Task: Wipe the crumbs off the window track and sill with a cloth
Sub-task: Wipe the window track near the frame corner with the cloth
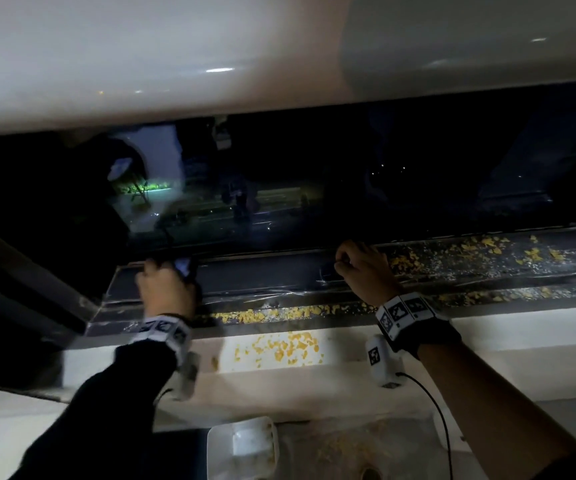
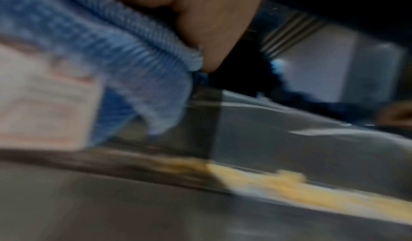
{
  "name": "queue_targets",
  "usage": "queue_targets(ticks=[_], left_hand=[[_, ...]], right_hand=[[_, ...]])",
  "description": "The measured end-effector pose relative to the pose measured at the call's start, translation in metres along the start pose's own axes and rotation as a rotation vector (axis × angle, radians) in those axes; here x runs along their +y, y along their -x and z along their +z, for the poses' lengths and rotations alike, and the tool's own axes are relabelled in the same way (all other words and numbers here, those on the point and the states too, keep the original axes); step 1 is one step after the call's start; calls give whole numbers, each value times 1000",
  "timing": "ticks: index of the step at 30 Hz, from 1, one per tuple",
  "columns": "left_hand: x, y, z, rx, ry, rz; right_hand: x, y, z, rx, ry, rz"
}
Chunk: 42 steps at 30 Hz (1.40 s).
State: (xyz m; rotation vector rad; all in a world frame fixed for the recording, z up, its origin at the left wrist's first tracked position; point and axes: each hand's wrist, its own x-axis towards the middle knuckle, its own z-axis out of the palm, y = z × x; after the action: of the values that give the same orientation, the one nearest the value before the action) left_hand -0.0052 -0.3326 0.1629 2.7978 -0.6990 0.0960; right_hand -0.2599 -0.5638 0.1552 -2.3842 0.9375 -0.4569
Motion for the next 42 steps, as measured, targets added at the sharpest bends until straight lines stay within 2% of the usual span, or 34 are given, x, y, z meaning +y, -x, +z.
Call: queue_targets(ticks=[2,4,6,9,11,14,16,18,20,22,24,28,31,34,36,37,39,41,42], left_hand=[[42,15,2,-31,-36,53],[77,39,6,-45,-74,167],[101,58,15,-70,46,313],[99,60,15,-189,262,590],[74,47,-3,-191,379,680],[15,20,-41,-2,360,618],[-24,-3,-54,89,249,444],[-53,-23,-51,95,136,180],[-65,-31,-33,51,78,65],[-65,-26,-13,27,87,80],[-54,-22,-2,34,157,158],[12,0,5,55,315,375],[82,27,15,-55,438,601],[111,40,18,-143,473,780],[99,32,6,-156,459,796],[88,27,-3,-105,445,789],[54,11,-21,83,380,768],[10,-10,-38,250,164,643],[-11,-18,-41,260,14,541]], right_hand=[[0,-1,0,-6,4,-2],[-1,-1,1,-17,14,-2],[0,0,1,-16,27,-6],[2,0,0,-13,49,10],[4,-1,-1,-18,38,8],[6,1,1,-19,23,4],[4,2,1,-16,32,17],[2,2,0,-19,44,36],[2,1,-1,-8,56,38],[2,2,-1,-15,66,36],[1,3,0,-22,76,45],[-4,2,0,11,90,52],[-5,4,-2,-3,78,51],[-7,4,-5,-4,64,45],[-7,4,-7,-28,49,38],[-5,4,-7,-38,49,34],[-4,6,-7,-43,54,29],[-4,6,-5,-30,58,27],[-4,5,-4,-24,59,27]])
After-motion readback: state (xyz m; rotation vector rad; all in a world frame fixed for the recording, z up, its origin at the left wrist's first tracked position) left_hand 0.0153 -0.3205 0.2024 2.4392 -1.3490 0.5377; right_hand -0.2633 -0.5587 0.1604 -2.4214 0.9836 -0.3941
